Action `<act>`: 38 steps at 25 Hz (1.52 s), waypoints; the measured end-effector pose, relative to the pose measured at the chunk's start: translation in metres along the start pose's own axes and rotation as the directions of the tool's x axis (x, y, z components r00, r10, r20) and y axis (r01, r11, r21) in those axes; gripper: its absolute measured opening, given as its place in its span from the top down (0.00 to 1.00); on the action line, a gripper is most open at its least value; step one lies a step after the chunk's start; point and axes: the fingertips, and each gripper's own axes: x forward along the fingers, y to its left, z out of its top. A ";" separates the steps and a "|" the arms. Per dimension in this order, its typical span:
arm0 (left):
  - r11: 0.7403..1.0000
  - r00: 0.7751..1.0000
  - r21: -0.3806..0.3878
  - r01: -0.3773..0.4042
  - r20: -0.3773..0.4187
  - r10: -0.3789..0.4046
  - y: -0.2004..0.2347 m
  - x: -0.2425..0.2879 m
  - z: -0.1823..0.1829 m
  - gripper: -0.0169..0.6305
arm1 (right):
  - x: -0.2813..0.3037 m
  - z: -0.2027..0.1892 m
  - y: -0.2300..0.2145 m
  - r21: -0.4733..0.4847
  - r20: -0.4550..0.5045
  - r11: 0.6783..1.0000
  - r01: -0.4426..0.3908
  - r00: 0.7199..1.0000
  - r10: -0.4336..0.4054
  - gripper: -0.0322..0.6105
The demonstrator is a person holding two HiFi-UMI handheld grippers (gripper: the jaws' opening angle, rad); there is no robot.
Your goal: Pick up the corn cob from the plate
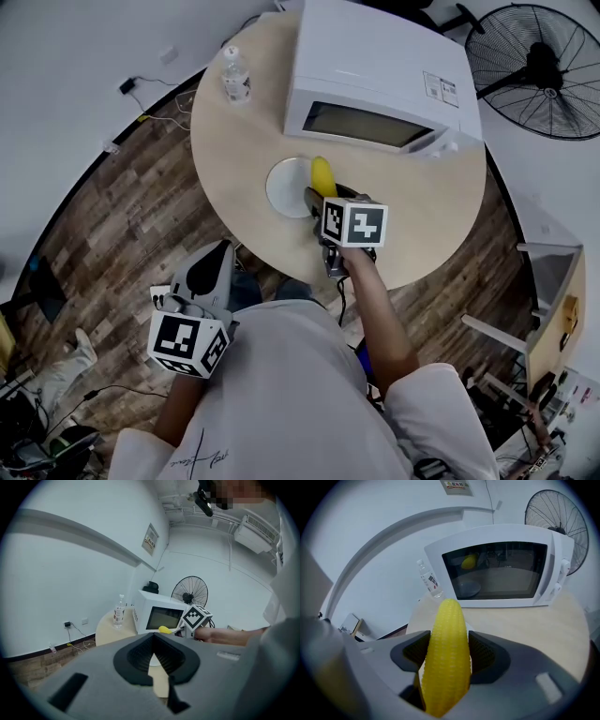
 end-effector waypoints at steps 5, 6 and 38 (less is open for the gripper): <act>1.000 1.000 0.000 0.006 0.007 -0.006 -0.001 0.001 0.002 0.98 | -0.011 -0.001 -0.001 -0.003 0.016 1.000 -0.005 1.000 0.005 0.53; 1.000 1.000 0.000 0.006 0.010 -0.006 -0.001 0.001 0.003 0.98 | -0.012 -0.001 0.000 -0.005 0.021 1.000 -0.009 1.000 0.009 0.53; 1.000 0.999 -0.008 0.029 0.036 -0.029 -0.002 0.006 0.013 0.98 | -0.079 0.008 0.006 -0.009 0.152 0.997 -0.077 0.985 0.078 0.53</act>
